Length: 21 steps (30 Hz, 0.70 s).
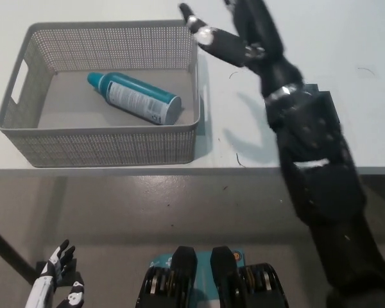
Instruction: Use the right hand to pick up an air purifying spray and put it inside a container
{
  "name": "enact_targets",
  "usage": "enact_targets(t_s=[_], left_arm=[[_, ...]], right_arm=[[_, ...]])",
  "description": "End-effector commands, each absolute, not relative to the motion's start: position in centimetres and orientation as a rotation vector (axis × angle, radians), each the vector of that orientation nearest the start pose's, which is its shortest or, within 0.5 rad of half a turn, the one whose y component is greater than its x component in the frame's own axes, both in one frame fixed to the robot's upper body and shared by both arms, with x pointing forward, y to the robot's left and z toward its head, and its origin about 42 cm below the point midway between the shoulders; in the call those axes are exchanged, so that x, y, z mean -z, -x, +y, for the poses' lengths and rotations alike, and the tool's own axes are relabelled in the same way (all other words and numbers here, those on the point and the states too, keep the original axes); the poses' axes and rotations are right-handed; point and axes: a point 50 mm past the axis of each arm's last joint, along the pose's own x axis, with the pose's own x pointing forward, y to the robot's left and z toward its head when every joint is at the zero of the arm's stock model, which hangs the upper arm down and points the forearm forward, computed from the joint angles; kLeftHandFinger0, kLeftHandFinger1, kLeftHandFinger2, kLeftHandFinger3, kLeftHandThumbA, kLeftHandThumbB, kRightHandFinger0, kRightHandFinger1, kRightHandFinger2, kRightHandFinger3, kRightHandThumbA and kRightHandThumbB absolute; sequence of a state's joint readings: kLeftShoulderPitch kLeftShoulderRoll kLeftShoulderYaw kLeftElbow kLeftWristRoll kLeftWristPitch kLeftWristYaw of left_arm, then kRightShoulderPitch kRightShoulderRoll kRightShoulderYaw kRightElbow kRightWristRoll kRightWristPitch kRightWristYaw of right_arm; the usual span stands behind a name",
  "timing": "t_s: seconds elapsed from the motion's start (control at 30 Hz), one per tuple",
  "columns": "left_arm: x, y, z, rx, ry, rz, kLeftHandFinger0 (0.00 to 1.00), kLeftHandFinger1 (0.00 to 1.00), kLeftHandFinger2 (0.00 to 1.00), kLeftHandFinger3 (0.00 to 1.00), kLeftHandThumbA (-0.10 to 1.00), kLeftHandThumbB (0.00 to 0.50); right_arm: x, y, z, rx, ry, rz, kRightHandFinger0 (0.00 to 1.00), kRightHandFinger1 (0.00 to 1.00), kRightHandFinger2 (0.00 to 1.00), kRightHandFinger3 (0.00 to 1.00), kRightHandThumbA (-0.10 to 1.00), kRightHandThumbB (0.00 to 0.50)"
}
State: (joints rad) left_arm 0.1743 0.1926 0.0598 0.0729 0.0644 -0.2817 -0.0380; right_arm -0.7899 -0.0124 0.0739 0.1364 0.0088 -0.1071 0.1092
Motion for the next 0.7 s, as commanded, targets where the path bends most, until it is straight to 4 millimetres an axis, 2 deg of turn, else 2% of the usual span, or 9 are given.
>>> enact_targets(t_s=[0.0,0.03,0.13,0.17,0.27,0.37,0.53,0.57,0.67], left_arm=[[-7.1,-21.5,30.9,-0.011,-0.292,-0.076,1.0,1.0,1.0,1.0,0.33,0.473],[-7.2,-21.5,31.1,-0.014,-0.294,-0.081,1.0,1.0,1.0,1.0,0.34,0.468],[-7.3,-21.4,31.3,-0.021,-0.297,-0.084,1.0,1.0,1.0,1.0,0.38,0.459],[-7.3,-21.4,31.3,-0.023,-0.295,-0.082,1.0,1.0,1.0,1.0,0.39,0.459],[-7.0,-21.7,31.2,-0.038,-0.279,-0.083,1.0,1.0,1.0,1.0,0.41,0.456],[-7.0,-21.7,31.2,-0.037,-0.273,-0.085,0.96,1.0,1.0,1.0,0.46,0.455],[-7.1,-21.6,31.1,-0.055,-0.267,-0.083,0.91,1.0,1.0,1.0,0.63,0.466],[-7.1,-21.5,31.2,-0.059,-0.27,-0.088,0.9,1.0,1.0,1.0,0.73,0.485],[-6.5,-20.8,31.0,-0.068,-0.264,-0.076,0.89,1.0,1.0,1.0,0.81,0.5]], right_arm=[[-35.6,-35.6,-19.5,-0.331,0.235,-0.948,1.0,1.0,1.0,1.0,1.0,0.409],[-34.0,-34.7,-20.5,-0.33,0.248,-0.944,1.0,1.0,1.0,1.0,1.0,0.387],[-29.0,-31.5,-23.4,-0.303,0.292,-0.835,1.0,1.0,1.0,1.0,1.0,0.444],[-27.4,-30.5,-24.2,-0.293,0.296,-0.797,1.0,1.0,1.0,1.0,1.0,0.416],[-22.7,-27.5,-26.5,-0.258,0.319,-0.677,1.0,1.0,1.0,1.0,1.0,0.419],[-18.4,-25.1,-28.1,-0.214,0.302,-0.55,1.0,1.0,1.0,1.0,0.95,0.332],[-11.9,-22.3,-30.0,-0.126,0.303,-0.342,1.0,1.0,1.0,1.0,0.9,0.302],[-10.1,-21.8,-30.5,-0.118,0.3,-0.279,1.0,1.0,1.0,1.0,0.93,0.277],[-6.2,-20.2,-31.7,-0.095,0.277,-0.127,1.0,1.0,1.0,1.0,1.0,0.305]])
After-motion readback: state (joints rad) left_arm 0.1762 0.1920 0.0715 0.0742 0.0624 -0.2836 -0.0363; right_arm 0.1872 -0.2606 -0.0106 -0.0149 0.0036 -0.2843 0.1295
